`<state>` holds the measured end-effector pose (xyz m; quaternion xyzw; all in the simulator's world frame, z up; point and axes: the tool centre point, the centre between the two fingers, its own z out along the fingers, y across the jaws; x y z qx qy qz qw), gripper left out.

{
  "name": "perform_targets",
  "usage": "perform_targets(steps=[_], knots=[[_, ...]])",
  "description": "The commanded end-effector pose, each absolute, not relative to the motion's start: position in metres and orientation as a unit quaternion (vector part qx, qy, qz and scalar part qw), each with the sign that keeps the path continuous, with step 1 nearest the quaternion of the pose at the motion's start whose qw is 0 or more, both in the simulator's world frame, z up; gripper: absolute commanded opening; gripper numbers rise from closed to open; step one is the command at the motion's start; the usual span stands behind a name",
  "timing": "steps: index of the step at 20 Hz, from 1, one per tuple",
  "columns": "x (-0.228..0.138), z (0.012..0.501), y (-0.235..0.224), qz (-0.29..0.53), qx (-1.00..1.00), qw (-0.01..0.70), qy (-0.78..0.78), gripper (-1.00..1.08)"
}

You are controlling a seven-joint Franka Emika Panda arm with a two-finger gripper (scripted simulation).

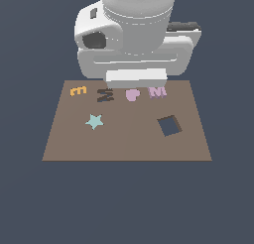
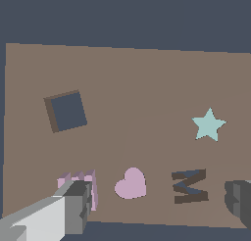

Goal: Insert a designated object into the corresponding slot on a board.

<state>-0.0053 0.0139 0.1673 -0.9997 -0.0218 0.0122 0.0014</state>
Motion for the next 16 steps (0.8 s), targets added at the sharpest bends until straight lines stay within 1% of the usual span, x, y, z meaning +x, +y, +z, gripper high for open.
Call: perform_targets(steps=[1, 9, 16], knots=[[-0.005, 0.167, 0.014, 0.012, -1.000, 0.001, -0.022, 1.00], [-0.015, 0.155, 0.025, 0.011, -1.000, 0.001, -0.028, 1.00], [-0.039, 0.123, 0.051, 0.007, -0.999, 0.001, -0.044, 1.00]])
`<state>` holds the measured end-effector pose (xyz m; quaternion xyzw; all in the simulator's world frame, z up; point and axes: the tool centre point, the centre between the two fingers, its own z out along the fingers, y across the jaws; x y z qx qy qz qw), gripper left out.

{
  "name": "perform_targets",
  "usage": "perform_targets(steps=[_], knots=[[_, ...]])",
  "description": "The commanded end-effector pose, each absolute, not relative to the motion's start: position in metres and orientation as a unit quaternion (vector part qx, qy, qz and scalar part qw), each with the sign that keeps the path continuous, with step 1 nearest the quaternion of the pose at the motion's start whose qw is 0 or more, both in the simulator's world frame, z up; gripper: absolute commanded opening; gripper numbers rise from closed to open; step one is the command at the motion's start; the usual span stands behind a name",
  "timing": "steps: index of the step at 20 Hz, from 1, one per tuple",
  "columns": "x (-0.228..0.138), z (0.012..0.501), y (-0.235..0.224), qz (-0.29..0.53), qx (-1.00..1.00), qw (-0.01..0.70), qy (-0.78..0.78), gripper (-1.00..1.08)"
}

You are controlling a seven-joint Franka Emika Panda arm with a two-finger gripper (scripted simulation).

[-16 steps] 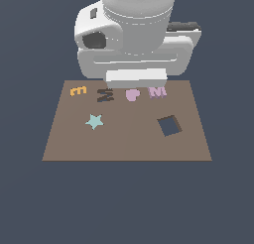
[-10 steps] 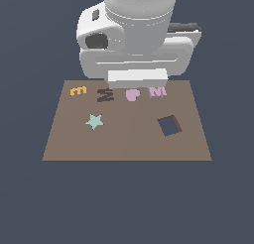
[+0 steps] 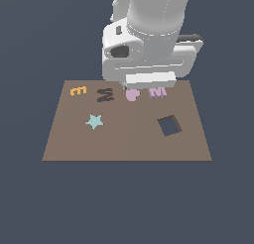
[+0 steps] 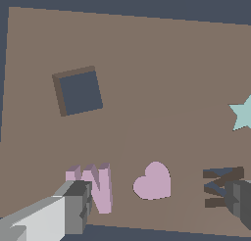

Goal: Insert a designated object into the corresponding slot on a board.

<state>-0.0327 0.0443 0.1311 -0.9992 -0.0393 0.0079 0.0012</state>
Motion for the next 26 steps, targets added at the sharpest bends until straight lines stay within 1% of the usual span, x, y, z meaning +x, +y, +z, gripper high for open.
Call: perform_targets(steps=[1, 7, 13, 26], knots=[[-0.044, 0.116, 0.057, 0.007, -0.999, 0.001, -0.047, 1.00], [-0.070, 0.081, 0.085, 0.003, -0.998, 0.001, -0.064, 1.00], [-0.087, 0.058, 0.102, 0.001, -0.997, 0.001, -0.074, 1.00], [-0.091, 0.045, 0.108, 0.001, -0.997, 0.000, -0.077, 1.00]])
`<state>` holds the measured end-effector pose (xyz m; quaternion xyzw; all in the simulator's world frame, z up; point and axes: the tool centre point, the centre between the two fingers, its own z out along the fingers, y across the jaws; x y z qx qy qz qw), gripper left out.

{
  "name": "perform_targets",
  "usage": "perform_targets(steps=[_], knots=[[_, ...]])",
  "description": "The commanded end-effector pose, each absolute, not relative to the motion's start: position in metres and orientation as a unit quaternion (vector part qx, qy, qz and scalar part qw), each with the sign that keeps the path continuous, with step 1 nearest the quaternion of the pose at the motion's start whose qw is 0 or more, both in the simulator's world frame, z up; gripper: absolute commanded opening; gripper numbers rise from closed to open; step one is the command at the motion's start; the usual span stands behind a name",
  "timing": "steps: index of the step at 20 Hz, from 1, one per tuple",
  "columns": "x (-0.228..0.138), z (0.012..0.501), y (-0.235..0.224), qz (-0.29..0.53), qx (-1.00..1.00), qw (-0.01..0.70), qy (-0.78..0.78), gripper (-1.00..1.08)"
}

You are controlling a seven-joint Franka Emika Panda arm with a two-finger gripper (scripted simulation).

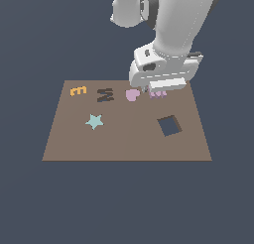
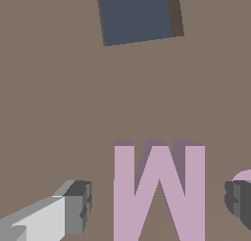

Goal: Insert a designated object into the corresponding slot on a board.

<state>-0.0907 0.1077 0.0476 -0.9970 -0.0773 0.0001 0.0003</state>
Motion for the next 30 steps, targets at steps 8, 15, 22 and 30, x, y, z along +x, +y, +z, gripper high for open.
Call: perform_targets(steps=[8, 15, 22, 30], knots=[[-0.091, 0.030, 0.107, 0.000, -0.997, 0.000, -0.077, -1.00], [-0.091, 0.030, 0.107, 0.000, -0.997, 0.000, -0.077, -1.00], [-0.092, 0.031, 0.107, 0.000, -0.997, 0.000, -0.080, -1.00], [-0.099, 0.031, 0.100, 0.000, -0.993, 0.000, -0.117, -1.00]])
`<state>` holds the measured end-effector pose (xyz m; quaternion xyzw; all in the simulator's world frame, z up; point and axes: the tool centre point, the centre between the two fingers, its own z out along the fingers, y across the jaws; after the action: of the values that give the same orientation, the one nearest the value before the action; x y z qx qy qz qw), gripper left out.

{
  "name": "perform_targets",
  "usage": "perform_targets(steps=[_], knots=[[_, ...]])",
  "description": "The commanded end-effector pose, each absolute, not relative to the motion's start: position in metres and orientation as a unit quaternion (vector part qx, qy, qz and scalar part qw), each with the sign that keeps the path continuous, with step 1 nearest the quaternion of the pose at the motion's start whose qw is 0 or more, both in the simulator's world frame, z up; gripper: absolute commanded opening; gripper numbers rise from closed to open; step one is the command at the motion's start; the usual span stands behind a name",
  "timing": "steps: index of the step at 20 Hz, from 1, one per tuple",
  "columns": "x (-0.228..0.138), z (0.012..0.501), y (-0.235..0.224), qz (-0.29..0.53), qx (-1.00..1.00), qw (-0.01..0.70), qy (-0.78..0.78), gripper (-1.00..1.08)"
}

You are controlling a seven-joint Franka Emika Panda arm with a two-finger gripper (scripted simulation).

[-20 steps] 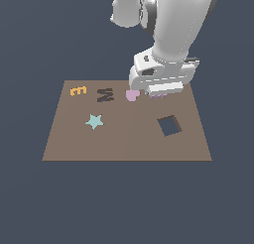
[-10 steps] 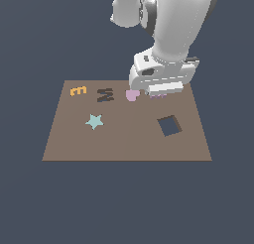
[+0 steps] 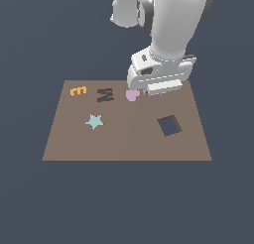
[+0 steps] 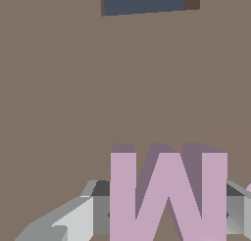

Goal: Insert a designated object into the corresponding slot on a board.

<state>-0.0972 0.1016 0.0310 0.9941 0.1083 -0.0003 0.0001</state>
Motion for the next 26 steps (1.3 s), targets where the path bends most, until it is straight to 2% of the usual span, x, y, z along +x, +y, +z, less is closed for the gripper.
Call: perform_targets(steps=[1, 12, 26], knots=[[-0.100, 0.031, 0.098, 0.000, 0.992, 0.000, 0.125, -1.00], [-0.117, 0.033, 0.070, 0.000, 0.969, 0.000, 0.246, -1.00], [-0.129, 0.036, 0.012, 0.000, 0.891, 0.000, 0.454, -1.00]])
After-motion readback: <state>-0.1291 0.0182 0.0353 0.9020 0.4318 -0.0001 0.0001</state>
